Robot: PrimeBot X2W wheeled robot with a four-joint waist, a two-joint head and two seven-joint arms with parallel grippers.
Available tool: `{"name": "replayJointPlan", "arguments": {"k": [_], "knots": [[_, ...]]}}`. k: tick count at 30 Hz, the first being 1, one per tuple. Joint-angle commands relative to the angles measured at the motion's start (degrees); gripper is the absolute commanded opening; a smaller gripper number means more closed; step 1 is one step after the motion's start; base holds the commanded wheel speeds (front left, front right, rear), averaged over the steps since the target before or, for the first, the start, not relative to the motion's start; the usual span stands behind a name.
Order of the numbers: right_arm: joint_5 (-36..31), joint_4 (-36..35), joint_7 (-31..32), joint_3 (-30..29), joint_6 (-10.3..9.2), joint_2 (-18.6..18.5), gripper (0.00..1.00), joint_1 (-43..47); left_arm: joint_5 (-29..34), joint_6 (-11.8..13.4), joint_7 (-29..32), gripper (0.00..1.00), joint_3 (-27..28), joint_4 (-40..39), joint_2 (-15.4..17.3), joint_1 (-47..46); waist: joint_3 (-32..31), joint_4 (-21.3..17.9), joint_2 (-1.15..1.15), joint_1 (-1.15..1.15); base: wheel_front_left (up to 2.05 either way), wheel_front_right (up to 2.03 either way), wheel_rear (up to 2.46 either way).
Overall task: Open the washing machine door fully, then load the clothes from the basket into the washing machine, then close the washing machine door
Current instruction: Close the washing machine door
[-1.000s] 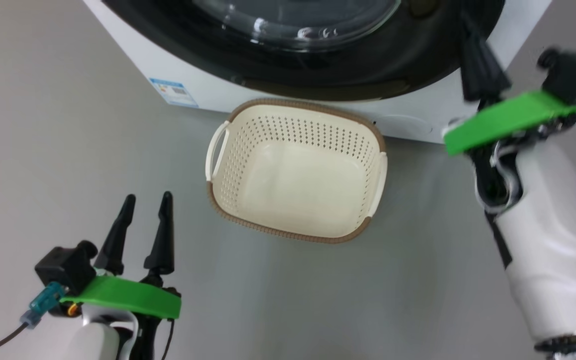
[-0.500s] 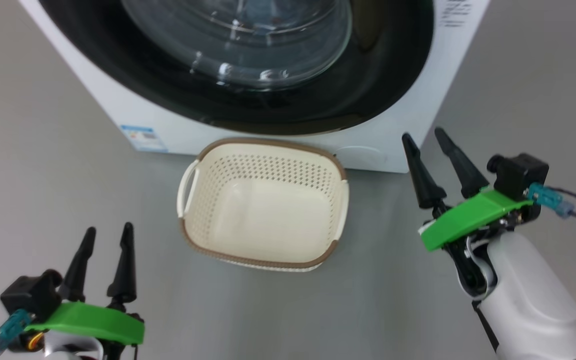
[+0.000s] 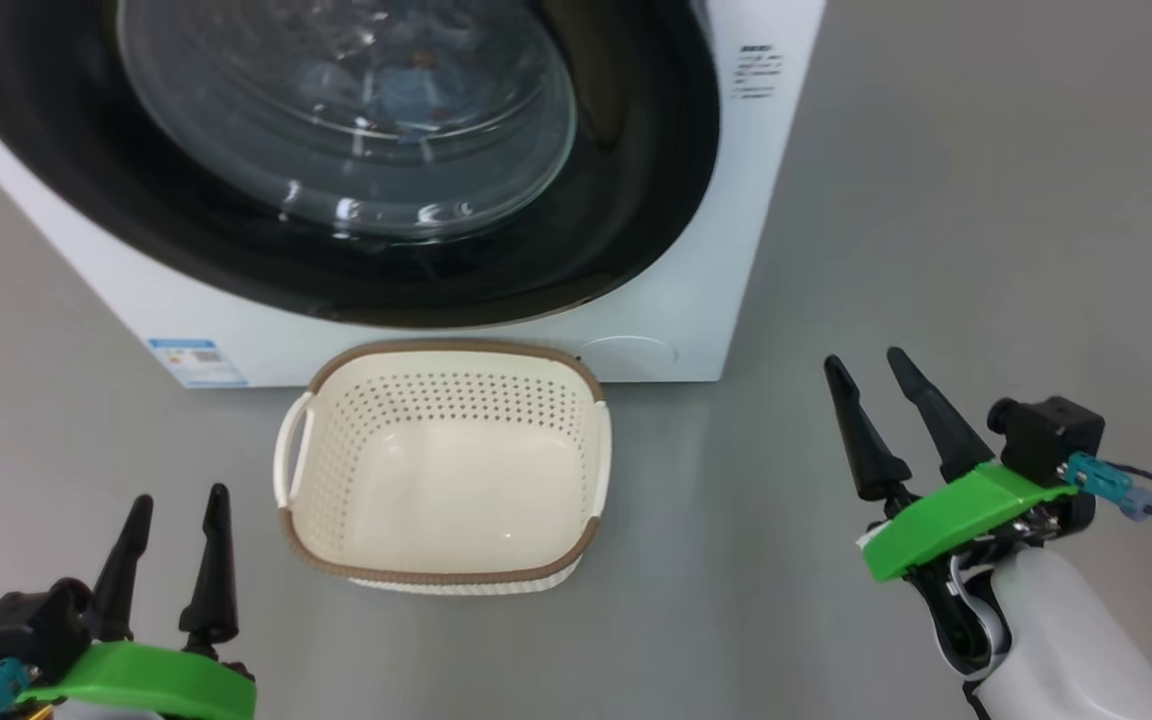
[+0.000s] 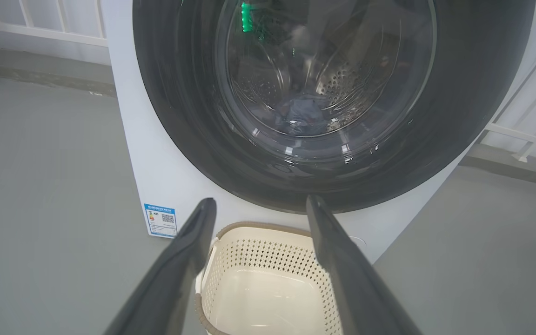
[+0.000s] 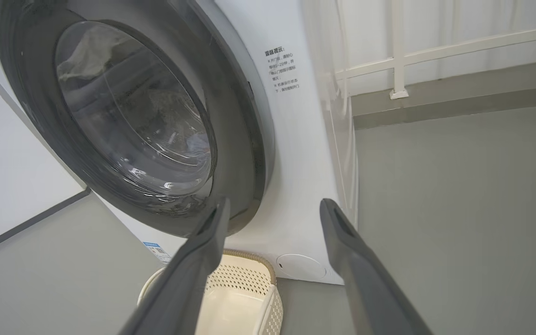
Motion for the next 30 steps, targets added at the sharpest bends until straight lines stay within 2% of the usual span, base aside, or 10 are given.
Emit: {"name": "replayJointPlan", "arguments": {"k": [1, 13, 30], "knots": [[-0.2, -1.6, -0.3, 0.6, 0.02, 0.1, 1.00, 0.9, 0.4, -0.1, -0.4, 1.00, 2.3, -1.4, 1.9, -0.2, -1.2, -1.7, 0.00, 0.00, 0.00, 0.00, 0.00], [-0.3, -2.3, -0.3, -3.1, 0.02, -0.3, 1.00, 5.8, 1.3, -0.1, -0.4, 1.00, 3.9, -1.6, 2.3, 3.1, -3.0, -5.6, 0.00, 0.00, 0.00, 0.00, 0.00], [-0.7, -3.0, -0.3, -6.4, 0.02, -0.3, 1.00, 10.6, 3.5, -0.1, -0.4, 1.00, 5.7, -1.7, 1.7, 4.6, -4.1, -7.4, 0.00, 0.00, 0.00, 0.00, 0.00]]}}
